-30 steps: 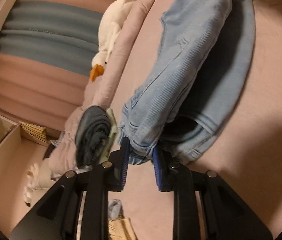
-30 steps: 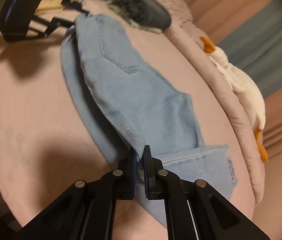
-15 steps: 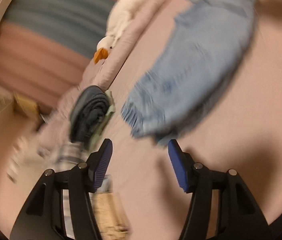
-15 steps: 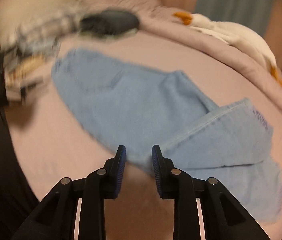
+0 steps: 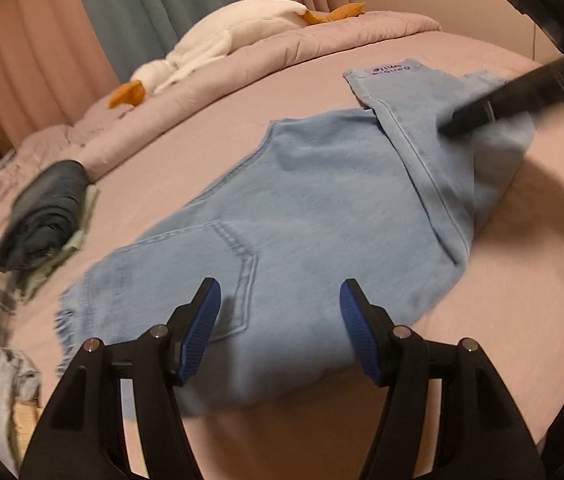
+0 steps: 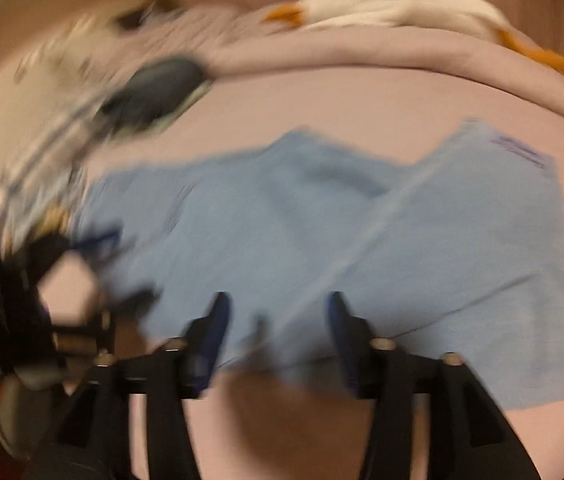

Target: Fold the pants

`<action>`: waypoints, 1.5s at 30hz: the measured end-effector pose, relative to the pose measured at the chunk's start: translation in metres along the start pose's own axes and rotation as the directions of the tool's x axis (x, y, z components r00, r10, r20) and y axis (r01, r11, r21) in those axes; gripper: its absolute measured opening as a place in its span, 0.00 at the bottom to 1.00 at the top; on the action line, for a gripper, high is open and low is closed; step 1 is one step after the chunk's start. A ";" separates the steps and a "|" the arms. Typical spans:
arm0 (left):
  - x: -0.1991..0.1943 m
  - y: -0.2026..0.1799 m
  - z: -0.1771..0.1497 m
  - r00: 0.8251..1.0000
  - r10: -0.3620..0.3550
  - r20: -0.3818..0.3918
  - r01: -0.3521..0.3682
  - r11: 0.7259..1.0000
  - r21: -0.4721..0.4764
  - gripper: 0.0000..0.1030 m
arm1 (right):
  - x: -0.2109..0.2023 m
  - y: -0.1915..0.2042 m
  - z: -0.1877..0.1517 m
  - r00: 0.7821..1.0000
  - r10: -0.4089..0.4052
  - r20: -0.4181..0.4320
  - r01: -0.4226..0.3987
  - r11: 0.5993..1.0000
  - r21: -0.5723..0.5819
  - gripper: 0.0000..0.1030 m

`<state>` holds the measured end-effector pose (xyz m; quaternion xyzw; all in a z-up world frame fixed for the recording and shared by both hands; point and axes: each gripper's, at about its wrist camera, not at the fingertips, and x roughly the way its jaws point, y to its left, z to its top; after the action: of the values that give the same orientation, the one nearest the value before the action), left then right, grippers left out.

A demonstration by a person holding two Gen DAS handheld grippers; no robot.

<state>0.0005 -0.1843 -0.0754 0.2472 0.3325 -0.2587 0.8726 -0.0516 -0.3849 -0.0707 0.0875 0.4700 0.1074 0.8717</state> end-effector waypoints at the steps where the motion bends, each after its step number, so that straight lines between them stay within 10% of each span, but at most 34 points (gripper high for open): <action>1: 0.005 0.003 0.004 1.000 -0.017 -0.007 0.017 1.000 -0.026 0.61 | -0.002 -0.017 0.008 1.000 -0.021 0.010 0.020 0.998 0.061 0.60; 8: 0.035 0.028 0.012 0.996 -0.087 -0.029 0.078 0.969 -0.234 0.61 | 0.036 -0.112 0.089 0.993 -0.115 -0.012 0.109 0.900 0.421 0.60; 12: 0.042 0.028 0.008 0.995 -0.101 -0.021 0.092 0.962 -0.258 0.71 | 0.090 -0.114 0.121 0.969 -0.211 -0.130 0.247 0.870 0.427 0.60; 18: 0.041 0.025 0.008 0.995 -0.103 -0.012 0.096 0.962 -0.257 0.74 | 0.134 -0.087 0.140 0.877 -0.440 -0.195 0.477 0.846 0.237 0.61; 20: 0.041 0.024 0.008 0.995 -0.101 -0.014 0.094 0.962 -0.258 0.74 | 0.131 -0.089 0.140 0.877 -0.449 -0.172 0.480 0.836 0.264 0.39; 23: 0.041 0.025 0.007 0.995 -0.102 -0.019 0.094 0.961 -0.260 0.74 | 0.115 -0.103 0.138 0.907 -0.392 -0.156 0.422 0.846 0.327 0.02; 29: 0.041 0.023 0.005 0.996 -0.087 -0.022 0.078 0.963 -0.258 0.75 | 0.019 -0.124 0.112 0.956 -0.283 0.071 0.217 0.852 0.476 0.02; 36: 0.042 0.025 0.004 0.996 -0.087 -0.030 0.076 0.961 -0.264 0.76 | -0.095 -0.148 -0.007 0.902 -0.312 0.298 0.070 0.788 0.612 0.02; 42: 0.044 0.022 0.005 0.997 -0.066 -0.042 0.054 0.968 -0.247 0.78 | -0.066 -0.207 -0.097 0.955 -0.224 0.195 -0.024 0.597 0.802 0.13; 45: 0.044 0.023 0.003 0.997 -0.059 -0.046 0.045 0.966 -0.254 0.81 | -0.064 -0.212 -0.111 0.930 -0.173 0.325 -0.192 0.526 0.829 0.16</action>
<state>0.0447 -0.1817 -0.0983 0.1321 0.3924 -0.2304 0.8806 -0.1567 -0.5998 -0.1336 0.5217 0.2895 -0.1486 0.7886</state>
